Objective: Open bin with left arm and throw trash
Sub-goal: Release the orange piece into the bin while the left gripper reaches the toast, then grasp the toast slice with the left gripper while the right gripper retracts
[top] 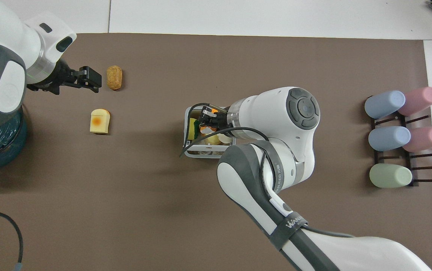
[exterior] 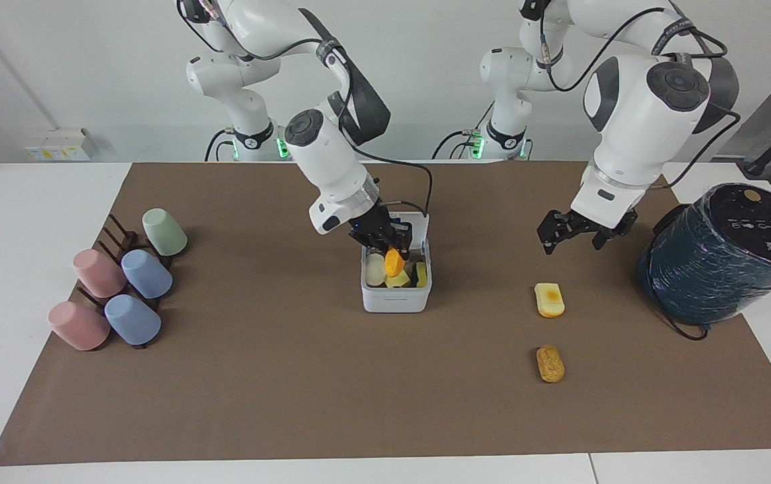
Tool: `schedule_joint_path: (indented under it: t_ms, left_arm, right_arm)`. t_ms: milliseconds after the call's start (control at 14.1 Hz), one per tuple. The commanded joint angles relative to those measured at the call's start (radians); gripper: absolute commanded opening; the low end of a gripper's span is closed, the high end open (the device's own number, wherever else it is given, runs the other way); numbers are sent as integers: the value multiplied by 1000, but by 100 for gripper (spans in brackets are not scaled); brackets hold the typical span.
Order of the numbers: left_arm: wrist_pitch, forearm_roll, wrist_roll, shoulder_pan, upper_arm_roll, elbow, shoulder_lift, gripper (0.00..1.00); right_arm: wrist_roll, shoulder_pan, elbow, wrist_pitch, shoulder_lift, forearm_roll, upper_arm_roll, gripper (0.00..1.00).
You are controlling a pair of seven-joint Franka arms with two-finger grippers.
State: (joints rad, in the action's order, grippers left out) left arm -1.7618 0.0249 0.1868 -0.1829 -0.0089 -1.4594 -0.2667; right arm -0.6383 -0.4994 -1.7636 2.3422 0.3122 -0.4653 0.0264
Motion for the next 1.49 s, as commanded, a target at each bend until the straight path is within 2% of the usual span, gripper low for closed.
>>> schedule_joint_path:
  t_ms: [0, 71, 142, 213, 284, 567, 780, 922, 1134, 1418]
  left_arm:
    - [-166, 15, -33, 28, -10, -214, 87, 100]
    - [-218, 15, -40, 43, -10, -254, 93, 100]
    - [-266, 15, -62, 55, -10, -287, 96, 100]
    - [-306, 15, -98, 62, -10, -320, 96, 100]
    - [-352, 15, -136, 78, -10, -347, 96, 100]
    - [-467, 15, -159, 79, -10, -420, 52, 100]
    - [-585, 15, -159, 79, -10, -502, 27, 100]
    - [-626, 16, -159, 71, -10, -515, -8, 100]
    - [-697, 16, -185, 71, -8, -541, -40, 100]
    - [-703, 16, -237, 80, -8, -545, -62, 100]
  right_arm:
    - [-9, -11, 4, 25, 17, -24, -3, 20]
    - [-11, -34, -8, 52, 19, -24, -3, 35]
    - [-11, -37, -14, 58, 18, -24, -3, 67]
    - [-11, -37, -13, 58, 18, -22, -3, 92]
    - [-5, -41, -13, 63, 18, -19, -5, 100]
    - [5, -4, -10, 43, -36, 23, -17, 100]
    - [9, 67, -8, 26, -88, 244, -17, 100]
    - [11, 114, -7, -16, -125, 357, -19, 100]
    - [96, 215, -2, -144, -205, 506, -17, 100]
    - [363, 384, 15, -378, -307, 507, -20, 100]
